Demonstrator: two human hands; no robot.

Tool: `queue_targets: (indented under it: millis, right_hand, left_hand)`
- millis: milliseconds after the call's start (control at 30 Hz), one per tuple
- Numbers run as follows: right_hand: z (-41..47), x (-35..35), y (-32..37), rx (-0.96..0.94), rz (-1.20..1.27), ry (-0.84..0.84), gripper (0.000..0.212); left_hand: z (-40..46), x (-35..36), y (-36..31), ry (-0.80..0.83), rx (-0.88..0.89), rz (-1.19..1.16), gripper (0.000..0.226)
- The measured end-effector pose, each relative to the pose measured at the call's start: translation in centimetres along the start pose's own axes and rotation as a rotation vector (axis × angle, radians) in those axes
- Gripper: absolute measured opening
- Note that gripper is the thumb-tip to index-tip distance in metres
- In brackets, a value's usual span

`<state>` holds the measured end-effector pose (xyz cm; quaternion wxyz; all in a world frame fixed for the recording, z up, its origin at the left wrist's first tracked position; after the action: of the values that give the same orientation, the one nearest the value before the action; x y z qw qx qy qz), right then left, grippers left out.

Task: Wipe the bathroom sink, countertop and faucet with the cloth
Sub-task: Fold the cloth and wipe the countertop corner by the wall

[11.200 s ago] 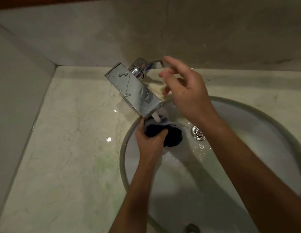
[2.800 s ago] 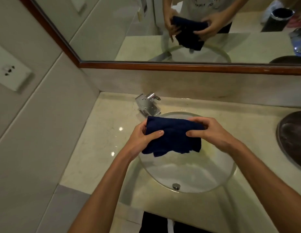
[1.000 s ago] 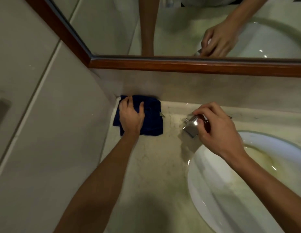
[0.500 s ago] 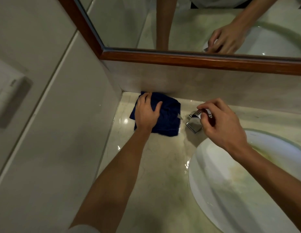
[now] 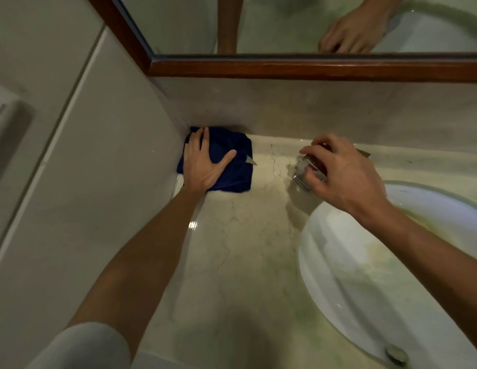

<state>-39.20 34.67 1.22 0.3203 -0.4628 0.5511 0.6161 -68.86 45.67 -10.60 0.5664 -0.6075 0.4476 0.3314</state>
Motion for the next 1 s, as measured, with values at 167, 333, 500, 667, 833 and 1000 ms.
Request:
queue_targets:
  millis: [167, 333, 500, 667, 833, 1000]
  right_hand:
    - [-0.1, 0.0, 0.1, -0.018, -0.005, -0.002, 0.037]
    - [-0.2, -0.1, 0.1, -0.037, 0.027, -0.003, 0.038]
    - [-0.3, -0.4, 0.3, -0.062, 0.028, -0.033, 0.038]
    - [-0.6, -0.6, 0.5, -0.073, 0.042, -0.008, 0.038]
    - [-0.7, -0.8, 0.9, -0.075, 0.050, 0.015, 0.039]
    - [-0.8, -0.7, 1.2, -0.062, 0.039, 0.037, 0.042]
  left_hand:
    - [-2.2, 0.6, 0.7, 0.061, -0.038, -0.010, 0.109]
    - [-8.1, 0.5, 2.7, 0.101, -0.061, -0.054, 0.105]
    - [-15.0, 0.8, 4.4, 0.093, -0.102, -0.077, 0.102]
    - [-23.0, 1.1, 6.2, 0.102, -0.131, -0.109, 0.108]
    - [-31.1, 1.5, 7.9, 0.097, -0.172, -0.083, 0.107]
    - [-33.4, 1.8, 8.0, 0.082, -0.195, -0.042, 0.108]
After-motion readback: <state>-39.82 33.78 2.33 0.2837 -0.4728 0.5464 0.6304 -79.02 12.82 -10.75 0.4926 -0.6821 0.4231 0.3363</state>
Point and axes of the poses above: each hand's wrist, its own z-axis towards the middle knuckle, its own x-axis out of the palm, y = z × x, the point moved 8 cm from there along z, towards the middle knuckle, and after that the axes turned 10 degrees about y, right-handed, at the moved point
